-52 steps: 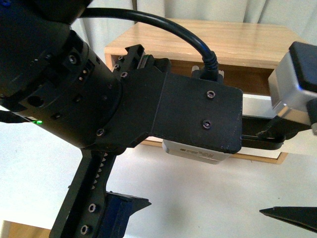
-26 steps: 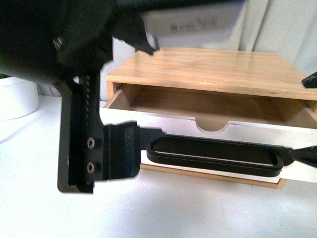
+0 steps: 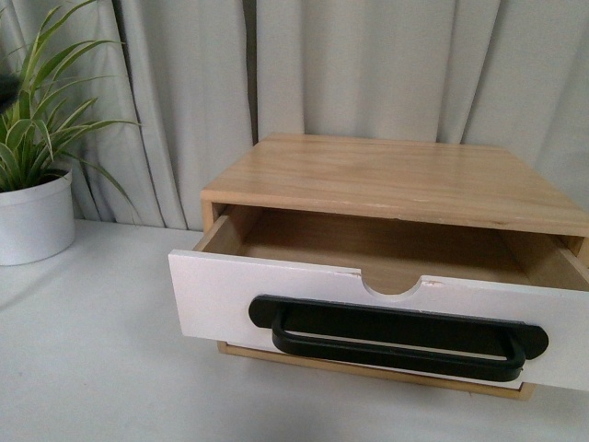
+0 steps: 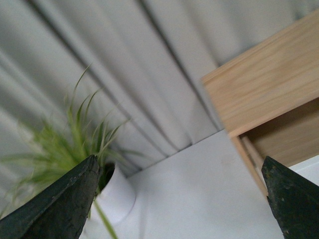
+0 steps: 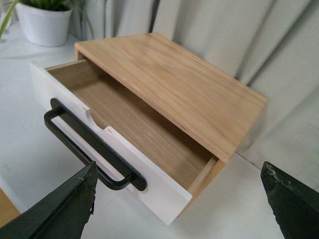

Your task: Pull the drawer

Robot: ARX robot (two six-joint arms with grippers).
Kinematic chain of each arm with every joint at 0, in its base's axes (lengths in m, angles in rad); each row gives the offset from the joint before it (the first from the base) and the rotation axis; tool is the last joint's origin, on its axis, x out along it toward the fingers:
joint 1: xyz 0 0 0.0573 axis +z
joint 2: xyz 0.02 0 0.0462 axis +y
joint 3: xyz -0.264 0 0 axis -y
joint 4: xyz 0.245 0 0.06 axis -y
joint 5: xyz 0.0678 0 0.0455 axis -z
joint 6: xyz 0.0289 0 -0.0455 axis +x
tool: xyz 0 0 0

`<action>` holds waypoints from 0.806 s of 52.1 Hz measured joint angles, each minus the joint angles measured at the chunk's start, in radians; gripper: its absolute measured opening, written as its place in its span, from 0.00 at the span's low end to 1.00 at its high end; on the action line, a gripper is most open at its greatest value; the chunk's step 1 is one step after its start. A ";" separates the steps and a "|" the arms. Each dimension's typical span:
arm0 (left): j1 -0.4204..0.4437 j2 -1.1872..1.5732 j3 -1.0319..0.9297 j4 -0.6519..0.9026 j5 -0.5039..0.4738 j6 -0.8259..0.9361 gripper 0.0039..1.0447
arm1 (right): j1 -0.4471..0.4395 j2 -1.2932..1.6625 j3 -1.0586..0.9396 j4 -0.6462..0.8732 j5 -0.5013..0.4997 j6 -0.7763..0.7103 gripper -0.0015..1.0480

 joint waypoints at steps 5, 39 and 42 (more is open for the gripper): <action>0.095 -0.086 -0.115 -0.009 -0.104 -0.176 0.95 | -0.030 -0.068 -0.030 0.000 0.001 0.080 0.91; 0.340 -0.338 -0.295 -0.113 0.256 -0.591 0.12 | 0.020 -0.261 -0.294 0.193 0.443 0.343 0.06; 0.375 -0.362 -0.306 -0.124 0.272 -0.595 0.03 | 0.020 -0.276 -0.309 0.194 0.443 0.344 0.01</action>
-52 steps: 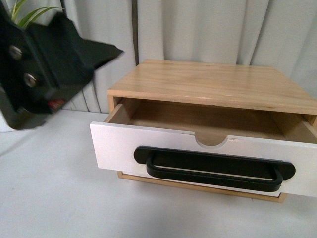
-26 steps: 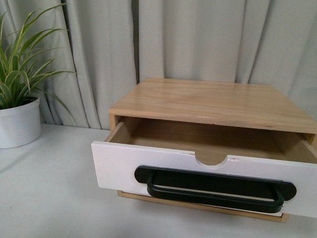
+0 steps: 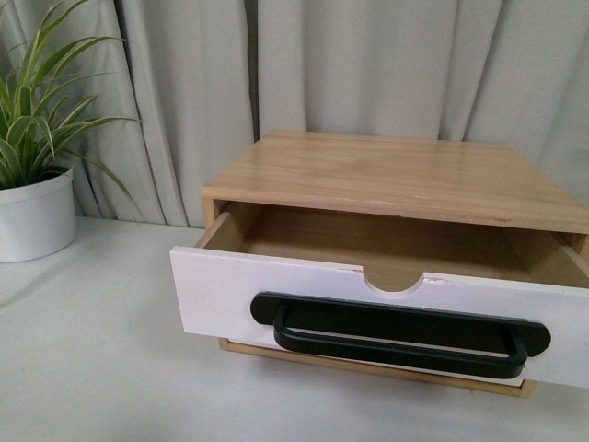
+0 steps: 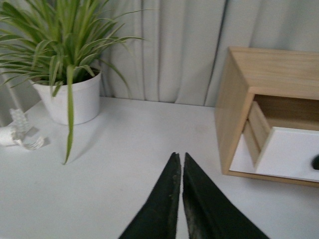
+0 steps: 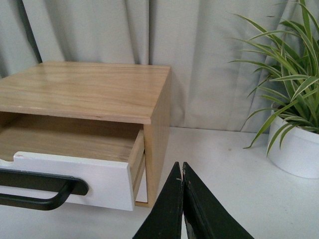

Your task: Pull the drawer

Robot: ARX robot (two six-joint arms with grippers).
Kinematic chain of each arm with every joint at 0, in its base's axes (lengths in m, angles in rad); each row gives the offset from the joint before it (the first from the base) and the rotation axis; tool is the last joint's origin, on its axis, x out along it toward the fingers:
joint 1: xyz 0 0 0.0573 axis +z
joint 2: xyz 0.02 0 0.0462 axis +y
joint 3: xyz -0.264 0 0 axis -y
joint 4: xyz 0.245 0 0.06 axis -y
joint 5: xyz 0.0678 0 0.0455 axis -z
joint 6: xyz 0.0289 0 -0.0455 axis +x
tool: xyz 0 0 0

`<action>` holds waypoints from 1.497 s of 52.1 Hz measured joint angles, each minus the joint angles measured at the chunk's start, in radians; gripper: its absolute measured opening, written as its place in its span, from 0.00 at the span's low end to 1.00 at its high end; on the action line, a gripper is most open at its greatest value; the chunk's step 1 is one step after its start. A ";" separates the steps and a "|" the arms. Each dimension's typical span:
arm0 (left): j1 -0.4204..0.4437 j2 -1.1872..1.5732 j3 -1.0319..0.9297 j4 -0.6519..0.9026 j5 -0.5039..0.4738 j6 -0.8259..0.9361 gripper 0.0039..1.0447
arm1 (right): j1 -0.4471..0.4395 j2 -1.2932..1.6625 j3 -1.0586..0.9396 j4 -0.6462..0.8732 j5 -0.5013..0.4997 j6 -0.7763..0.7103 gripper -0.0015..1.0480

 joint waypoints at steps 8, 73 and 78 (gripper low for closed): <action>0.011 -0.066 -0.028 -0.037 0.007 -0.006 0.04 | 0.000 -0.071 -0.037 -0.042 0.000 0.003 0.01; 0.012 -0.418 -0.079 -0.330 0.007 -0.011 0.47 | 0.001 -0.240 -0.126 -0.110 0.000 0.003 0.35; 0.012 -0.418 -0.079 -0.330 0.008 -0.011 0.62 | 0.001 -0.240 -0.126 -0.110 0.000 0.003 0.52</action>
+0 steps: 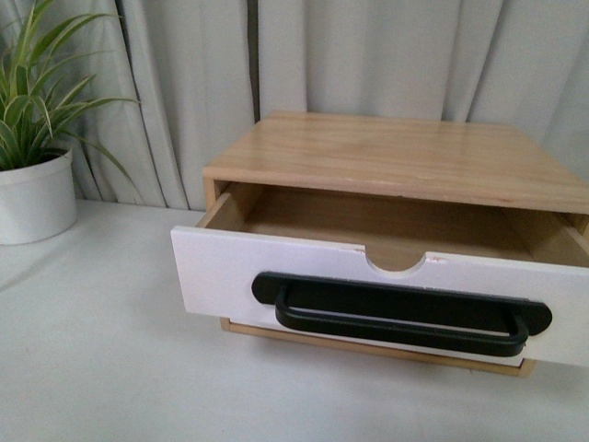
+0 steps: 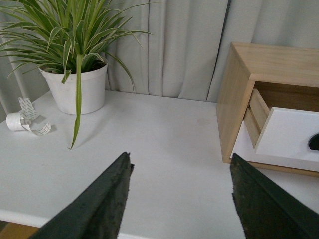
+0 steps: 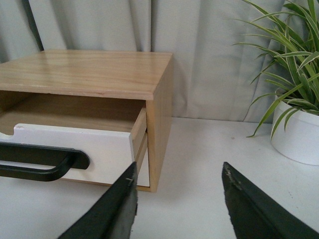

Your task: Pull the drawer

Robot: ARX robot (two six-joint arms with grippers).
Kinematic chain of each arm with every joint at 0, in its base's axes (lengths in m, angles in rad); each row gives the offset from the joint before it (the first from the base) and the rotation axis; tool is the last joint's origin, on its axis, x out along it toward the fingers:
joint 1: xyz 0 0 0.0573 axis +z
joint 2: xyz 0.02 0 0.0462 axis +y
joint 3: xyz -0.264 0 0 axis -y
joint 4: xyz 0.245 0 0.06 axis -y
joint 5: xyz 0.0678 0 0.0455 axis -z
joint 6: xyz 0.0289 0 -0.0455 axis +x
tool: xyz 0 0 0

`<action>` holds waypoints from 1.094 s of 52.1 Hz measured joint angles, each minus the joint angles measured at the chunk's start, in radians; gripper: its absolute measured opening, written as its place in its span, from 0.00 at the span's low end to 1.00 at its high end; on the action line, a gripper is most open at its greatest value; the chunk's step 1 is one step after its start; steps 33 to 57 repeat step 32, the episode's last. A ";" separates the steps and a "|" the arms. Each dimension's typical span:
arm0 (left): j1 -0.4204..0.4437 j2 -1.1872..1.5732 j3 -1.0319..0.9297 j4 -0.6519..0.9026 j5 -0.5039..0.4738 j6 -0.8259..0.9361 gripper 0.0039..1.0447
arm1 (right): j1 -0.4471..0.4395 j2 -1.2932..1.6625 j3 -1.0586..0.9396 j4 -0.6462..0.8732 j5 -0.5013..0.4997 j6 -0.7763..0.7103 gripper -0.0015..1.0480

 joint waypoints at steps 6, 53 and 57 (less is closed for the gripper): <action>0.000 0.000 0.000 0.000 0.000 0.000 0.83 | 0.000 0.000 0.000 0.000 0.000 0.000 0.71; 0.000 0.000 0.000 0.000 0.000 0.000 0.95 | 0.000 0.000 0.000 0.000 0.000 0.002 0.91; 0.000 0.000 0.000 0.000 0.000 0.000 0.95 | 0.000 0.000 0.000 0.000 0.000 0.002 0.91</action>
